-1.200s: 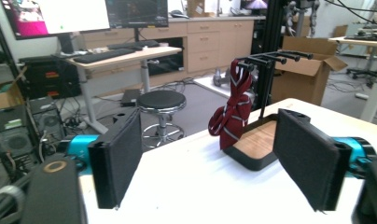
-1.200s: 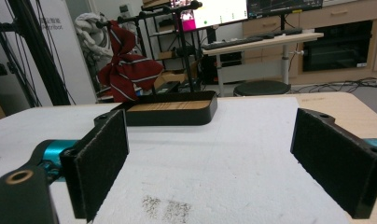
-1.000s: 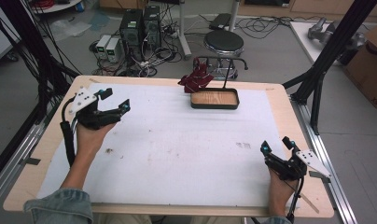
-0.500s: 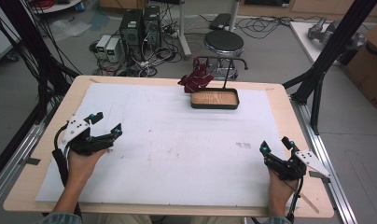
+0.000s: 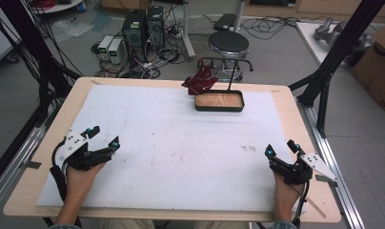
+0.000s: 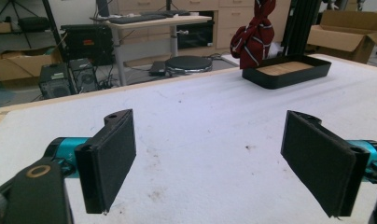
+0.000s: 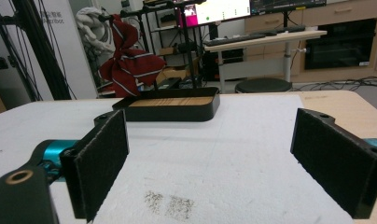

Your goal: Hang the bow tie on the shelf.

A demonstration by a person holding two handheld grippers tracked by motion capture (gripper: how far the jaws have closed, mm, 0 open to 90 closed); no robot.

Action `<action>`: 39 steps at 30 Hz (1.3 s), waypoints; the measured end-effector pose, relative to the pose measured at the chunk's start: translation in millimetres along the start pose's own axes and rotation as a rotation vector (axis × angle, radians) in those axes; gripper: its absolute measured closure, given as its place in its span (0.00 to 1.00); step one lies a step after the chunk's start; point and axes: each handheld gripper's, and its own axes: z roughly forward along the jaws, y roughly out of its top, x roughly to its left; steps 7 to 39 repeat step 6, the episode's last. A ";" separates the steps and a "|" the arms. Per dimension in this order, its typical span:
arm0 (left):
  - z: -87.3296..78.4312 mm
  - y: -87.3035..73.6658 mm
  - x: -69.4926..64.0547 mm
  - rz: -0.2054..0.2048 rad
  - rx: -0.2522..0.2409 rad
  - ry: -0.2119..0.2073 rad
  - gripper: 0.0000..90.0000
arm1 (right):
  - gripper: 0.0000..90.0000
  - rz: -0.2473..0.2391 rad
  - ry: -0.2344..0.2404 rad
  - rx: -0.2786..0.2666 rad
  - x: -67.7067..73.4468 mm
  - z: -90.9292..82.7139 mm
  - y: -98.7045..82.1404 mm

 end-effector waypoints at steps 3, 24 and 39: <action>0.1 -0.4 0.4 -0.001 0.002 -0.002 0.20 | 0.11 -0.002 0.002 -0.001 0.0 0.1 0.0; 0.6 -2.1 1.7 -0.004 0.007 0.001 0.20 | 0.11 -0.003 0.001 0.000 0.1 0.0 0.1; 0.6 -2.1 1.7 -0.004 0.007 0.001 0.20 | 0.11 -0.003 0.001 0.000 0.1 0.0 0.1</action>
